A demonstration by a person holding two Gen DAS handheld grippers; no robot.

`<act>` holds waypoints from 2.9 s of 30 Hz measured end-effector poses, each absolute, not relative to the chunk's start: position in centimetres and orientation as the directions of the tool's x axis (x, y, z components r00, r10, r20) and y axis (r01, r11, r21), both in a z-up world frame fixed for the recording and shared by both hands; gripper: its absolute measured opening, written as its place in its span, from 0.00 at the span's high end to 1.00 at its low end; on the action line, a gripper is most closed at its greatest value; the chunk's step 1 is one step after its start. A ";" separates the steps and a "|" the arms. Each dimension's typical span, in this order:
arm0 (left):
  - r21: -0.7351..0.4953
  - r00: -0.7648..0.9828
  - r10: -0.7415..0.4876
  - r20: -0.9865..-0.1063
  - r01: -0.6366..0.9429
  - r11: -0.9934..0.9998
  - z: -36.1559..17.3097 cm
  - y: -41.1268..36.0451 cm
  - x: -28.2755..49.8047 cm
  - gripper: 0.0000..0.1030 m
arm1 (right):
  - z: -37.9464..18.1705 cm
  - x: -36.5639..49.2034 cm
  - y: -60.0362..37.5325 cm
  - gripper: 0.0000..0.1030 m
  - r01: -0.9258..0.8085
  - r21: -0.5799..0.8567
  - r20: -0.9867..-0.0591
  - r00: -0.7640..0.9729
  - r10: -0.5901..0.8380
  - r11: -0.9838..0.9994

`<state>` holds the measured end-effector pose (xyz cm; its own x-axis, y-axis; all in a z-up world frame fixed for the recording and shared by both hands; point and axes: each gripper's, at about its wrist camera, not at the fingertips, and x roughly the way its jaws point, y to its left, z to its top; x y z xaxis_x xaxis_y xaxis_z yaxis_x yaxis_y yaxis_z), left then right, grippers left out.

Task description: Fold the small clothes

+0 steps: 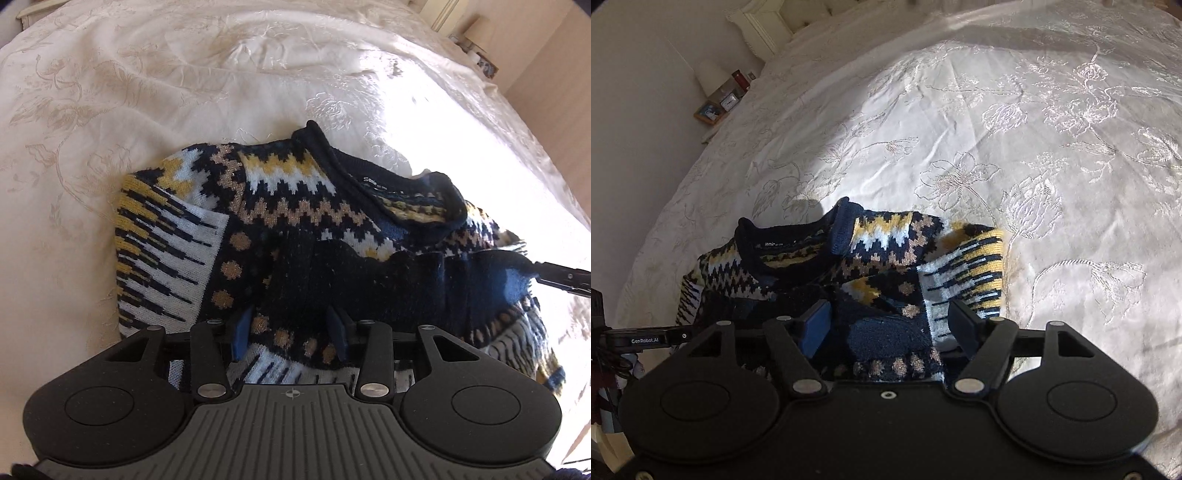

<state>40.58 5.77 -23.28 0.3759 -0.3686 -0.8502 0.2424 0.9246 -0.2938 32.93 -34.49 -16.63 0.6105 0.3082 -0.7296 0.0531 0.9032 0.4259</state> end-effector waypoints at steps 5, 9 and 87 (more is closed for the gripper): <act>-0.297 0.370 -0.370 -0.852 0.241 0.924 -23.5 5.6 40.8 0.60 | -16.7 33.2 -35.8 0.20 0.048 0.516 -0.674 0.640 0.370 0.856; -0.311 0.372 -0.378 -0.848 0.230 0.922 -23.9 5.7 41.0 0.60 | -17.6 34.2 -35.3 0.20 0.010 0.486 -0.711 0.586 0.389 0.874; -0.036 0.370 -0.102 -0.924 0.179 0.983 -22.6 3.6 34.7 0.63 | -20.0 26.4 -33.7 0.13 0.198 0.192 -0.908 0.407 0.098 0.961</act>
<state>34.74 3.64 -22.63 0.3699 -0.1015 -0.9235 0.1793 0.9831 -0.0363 26.43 -33.73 -20.05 0.4072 0.0977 -0.9081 0.1982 0.9611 0.1923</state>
